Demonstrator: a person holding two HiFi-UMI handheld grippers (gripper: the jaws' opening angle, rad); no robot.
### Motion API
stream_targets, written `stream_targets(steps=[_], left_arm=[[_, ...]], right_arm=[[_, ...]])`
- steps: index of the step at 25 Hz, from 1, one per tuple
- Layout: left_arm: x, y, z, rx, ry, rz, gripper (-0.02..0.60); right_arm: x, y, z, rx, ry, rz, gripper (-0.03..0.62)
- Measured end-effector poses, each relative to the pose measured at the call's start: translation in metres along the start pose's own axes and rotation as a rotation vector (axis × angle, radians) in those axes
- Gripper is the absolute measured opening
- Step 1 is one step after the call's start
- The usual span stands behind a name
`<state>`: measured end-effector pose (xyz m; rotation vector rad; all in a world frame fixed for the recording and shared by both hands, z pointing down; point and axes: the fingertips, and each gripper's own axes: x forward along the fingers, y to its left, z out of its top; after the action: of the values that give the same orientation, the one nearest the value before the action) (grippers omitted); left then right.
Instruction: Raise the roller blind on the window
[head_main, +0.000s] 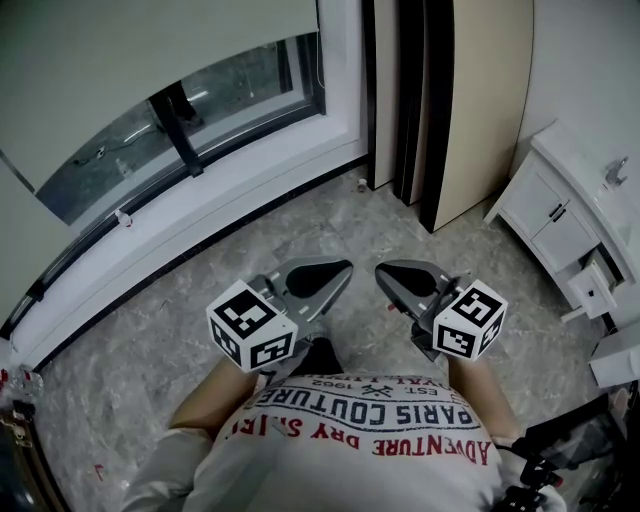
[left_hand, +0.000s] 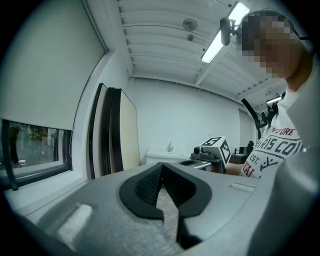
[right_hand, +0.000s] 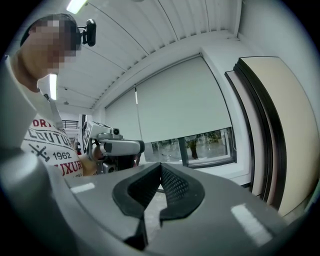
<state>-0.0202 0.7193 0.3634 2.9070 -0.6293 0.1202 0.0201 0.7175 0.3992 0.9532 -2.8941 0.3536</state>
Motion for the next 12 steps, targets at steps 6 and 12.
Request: stream_targets(steps=[6,12], left_arm=[[0.012,0.040,0.003,-0.005,-0.010,0.003,0.002],[0.040,0.107,-0.002,-0.024,0.000,0.002,0.002]], right_arm=[[0.019,-0.039,0.003,0.021,-0.011,-0.053,0.006],[0.068,-0.095,-0.004,0.029,0.034,-0.045,0.005]])
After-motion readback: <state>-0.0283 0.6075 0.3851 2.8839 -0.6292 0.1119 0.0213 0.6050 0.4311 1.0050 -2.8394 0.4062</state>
